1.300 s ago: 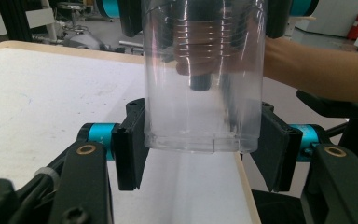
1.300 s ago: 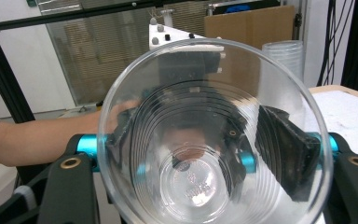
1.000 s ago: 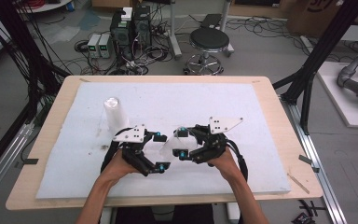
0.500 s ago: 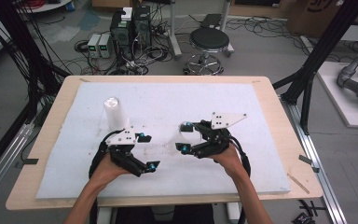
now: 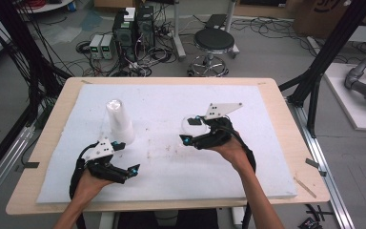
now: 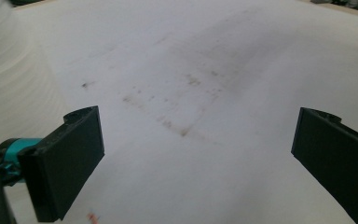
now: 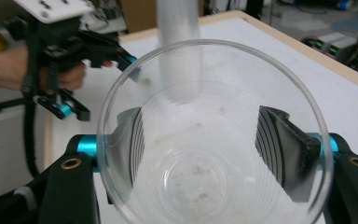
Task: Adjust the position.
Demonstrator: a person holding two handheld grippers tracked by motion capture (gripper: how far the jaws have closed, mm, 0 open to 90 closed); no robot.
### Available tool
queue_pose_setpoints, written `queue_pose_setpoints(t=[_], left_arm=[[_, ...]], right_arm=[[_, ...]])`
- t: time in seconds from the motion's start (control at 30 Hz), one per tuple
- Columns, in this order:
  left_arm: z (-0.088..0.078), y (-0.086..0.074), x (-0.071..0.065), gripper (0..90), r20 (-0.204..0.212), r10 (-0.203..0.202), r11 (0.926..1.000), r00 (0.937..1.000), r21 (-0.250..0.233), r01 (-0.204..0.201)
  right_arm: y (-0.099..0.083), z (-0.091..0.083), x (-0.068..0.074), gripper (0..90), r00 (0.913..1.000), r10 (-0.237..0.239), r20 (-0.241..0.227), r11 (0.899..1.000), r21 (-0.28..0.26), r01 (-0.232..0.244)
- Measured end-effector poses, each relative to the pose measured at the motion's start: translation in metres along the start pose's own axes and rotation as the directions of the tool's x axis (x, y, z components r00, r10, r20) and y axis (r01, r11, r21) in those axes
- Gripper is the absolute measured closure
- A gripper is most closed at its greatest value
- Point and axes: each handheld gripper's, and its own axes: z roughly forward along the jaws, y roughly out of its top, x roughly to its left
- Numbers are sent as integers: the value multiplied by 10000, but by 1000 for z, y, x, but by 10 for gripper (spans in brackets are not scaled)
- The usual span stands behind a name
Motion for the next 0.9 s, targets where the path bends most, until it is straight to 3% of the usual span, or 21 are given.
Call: queue_pose_setpoints(t=[0.17,0.27,0.37,0.47,0.67,0.9], left_arm=[[-8,-14,8,81,-692,-203,9998,9974,-100,197],[-11,-19,12,81,-795,-404,9988,9960,-311,380],[-11,-23,14,81,-833,-451,9983,9955,-414,417],[-11,-25,19,79,-487,-635,9968,9968,-521,610],[-14,-27,20,73,-753,-893,9925,9932,-904,823],[-14,-28,20,74,-823,-905,9923,9925,-923,828]], right_arm=[[5,9,-6,329,9979,102,646,9972,738,-149],[7,15,-9,330,9953,150,956,9937,1090,-254],[8,20,-11,329,9940,131,1086,9915,1270,-269],[8,25,-13,331,9938,160,1096,9903,1352,-308],[7,30,-16,332,9931,179,1155,9885,1472,-349],[6,35,-16,332,9932,190,1148,9874,1540,-367]])
